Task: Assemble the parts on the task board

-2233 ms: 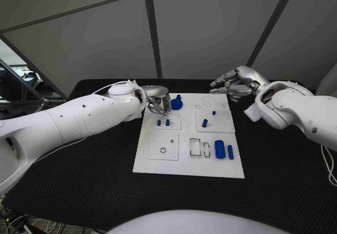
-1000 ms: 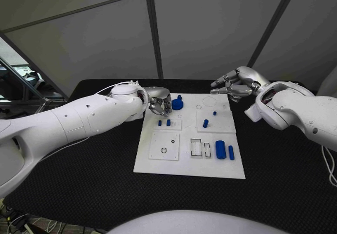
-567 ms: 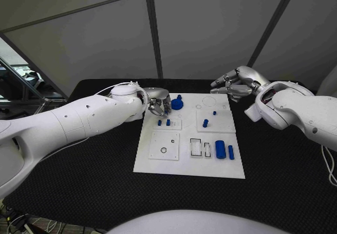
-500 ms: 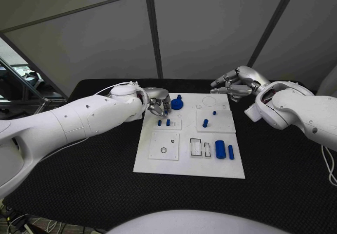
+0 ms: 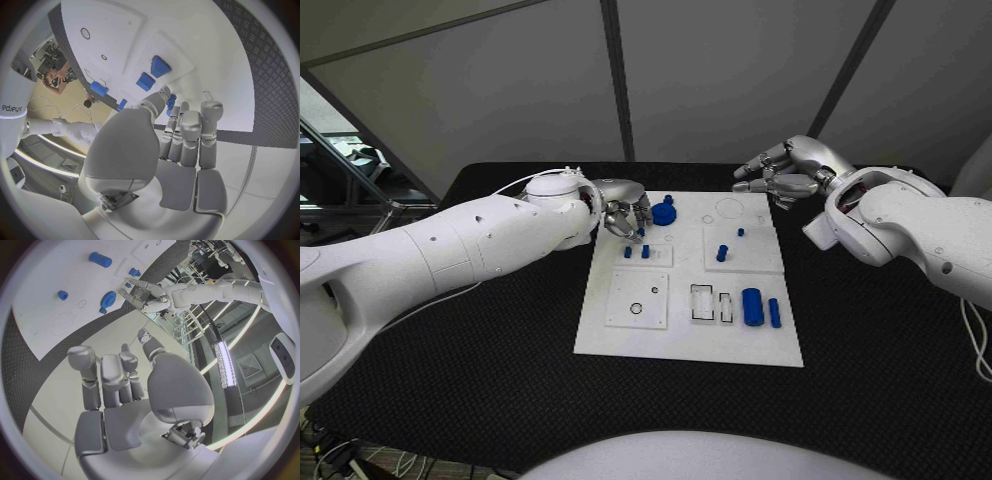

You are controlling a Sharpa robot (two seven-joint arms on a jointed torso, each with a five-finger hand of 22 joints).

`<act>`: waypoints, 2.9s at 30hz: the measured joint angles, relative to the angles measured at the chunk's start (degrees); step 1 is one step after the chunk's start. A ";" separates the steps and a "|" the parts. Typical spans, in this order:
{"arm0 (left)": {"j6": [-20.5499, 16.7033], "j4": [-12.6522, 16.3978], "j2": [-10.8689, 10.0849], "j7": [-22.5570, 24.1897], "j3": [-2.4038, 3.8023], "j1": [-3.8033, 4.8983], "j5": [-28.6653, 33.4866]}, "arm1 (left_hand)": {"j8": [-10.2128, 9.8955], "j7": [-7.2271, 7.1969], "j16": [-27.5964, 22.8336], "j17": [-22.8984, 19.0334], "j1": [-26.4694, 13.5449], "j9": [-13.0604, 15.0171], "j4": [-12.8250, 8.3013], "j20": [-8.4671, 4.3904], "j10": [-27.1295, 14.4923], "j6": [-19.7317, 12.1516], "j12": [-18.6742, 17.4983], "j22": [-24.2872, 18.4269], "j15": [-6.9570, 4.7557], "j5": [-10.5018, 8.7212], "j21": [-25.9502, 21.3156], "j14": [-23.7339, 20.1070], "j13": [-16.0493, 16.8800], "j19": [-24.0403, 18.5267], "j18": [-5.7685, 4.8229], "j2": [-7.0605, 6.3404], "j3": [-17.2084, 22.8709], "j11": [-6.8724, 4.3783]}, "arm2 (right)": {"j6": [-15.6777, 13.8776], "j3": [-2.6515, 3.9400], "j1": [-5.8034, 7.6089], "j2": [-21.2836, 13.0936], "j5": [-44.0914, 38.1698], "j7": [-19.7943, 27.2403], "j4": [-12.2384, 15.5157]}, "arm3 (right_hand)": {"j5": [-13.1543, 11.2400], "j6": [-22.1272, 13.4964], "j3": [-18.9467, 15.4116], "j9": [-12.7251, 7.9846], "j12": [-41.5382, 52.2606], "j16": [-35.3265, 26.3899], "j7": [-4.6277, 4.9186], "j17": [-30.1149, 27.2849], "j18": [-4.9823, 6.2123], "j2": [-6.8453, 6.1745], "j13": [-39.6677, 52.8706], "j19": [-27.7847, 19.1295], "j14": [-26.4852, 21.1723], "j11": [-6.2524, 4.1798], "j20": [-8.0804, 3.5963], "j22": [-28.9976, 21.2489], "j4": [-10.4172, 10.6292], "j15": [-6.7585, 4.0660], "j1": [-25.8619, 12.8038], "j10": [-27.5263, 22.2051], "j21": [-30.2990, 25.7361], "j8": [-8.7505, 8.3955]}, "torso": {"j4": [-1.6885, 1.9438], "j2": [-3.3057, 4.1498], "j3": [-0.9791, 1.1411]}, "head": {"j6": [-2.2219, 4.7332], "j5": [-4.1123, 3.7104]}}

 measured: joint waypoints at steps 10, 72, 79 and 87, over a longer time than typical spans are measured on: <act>-0.63 0.44 -2.17 -0.07 0.97 -0.08 0.10 | 0.37 0.39 -1.08 -1.45 0.41 -0.35 0.18 0.17 -0.43 0.43 0.30 -1.19 0.08 0.00 -1.84 -0.44 -0.18 -0.68 -0.02 0.37 -0.80 0.03 | 0.12 0.00 0.00 -0.48 -0.54 -0.47 -0.72 | 0.00 0.00 0.24 0.01 -4.12 -1.13 0.00 -0.80 0.00 0.01 -4.12 0.00 0.00 0.04 0.00 -0.70 -0.24 0.00 0.01 -2.48 -0.81 0.00 | 0.01 -0.01 -0.03 | 0.17 0.00; -8.88 17.10 -15.23 13.44 3.32 -2.36 70.60 | 1.87 1.94 -27.25 -24.61 0.90 0.53 1.21 -0.52 6.03 7.50 4.24 -15.59 -0.52 0.01 -24.18 -10.95 1.54 -9.29 0.02 2.43 1.36 -1.52 | 4.41 -0.67 -5.03 5.62 -45.21 -13.17 -4.33 | 0.00 3.36 14.01 -1.16 -55.80 3.81 1.59 4.96 -0.92 -1.65 -52.87 6.38 0.70 2.98 2.20 12.63 -5.90 2.16 5.01 -5.60 8.21 -0.20 | 0.03 0.04 -0.09 | 2.68 -5.60; -8.53 17.05 -15.21 13.44 3.32 -2.36 70.78 | 1.86 1.94 -27.25 -24.61 0.90 0.58 1.21 -0.52 6.03 7.50 4.24 -15.66 -0.52 0.01 -24.18 -10.95 1.59 -9.29 0.02 2.43 1.36 -1.52 | 4.90 -0.61 -5.03 5.82 -45.28 -13.18 -4.40 | -0.07 6.84 15.12 -0.67 -55.82 3.88 0.46 4.60 -1.00 -0.05 -53.07 7.60 0.61 1.72 1.40 15.15 -5.84 1.57 5.68 -2.08 9.95 0.84 | 0.03 0.01 -0.06 | 2.62 -5.53; -8.26 17.01 -15.07 13.44 3.33 -2.36 70.89 | 1.87 1.94 -27.25 -24.68 0.90 0.57 1.21 -0.52 6.03 7.50 4.24 -15.72 -0.52 0.01 -24.42 -10.95 1.59 -9.29 0.02 2.43 1.36 -1.51 | 5.35 -0.52 -4.97 6.32 -45.77 -13.60 -4.68 | -3.21 8.78 18.78 -0.31 -56.80 4.54 0.17 4.55 -1.83 0.98 -53.42 8.19 0.71 1.33 0.81 16.89 -6.05 1.10 6.72 -0.08 11.07 0.73 | 0.01 -0.01 -0.05 | 2.38 -5.58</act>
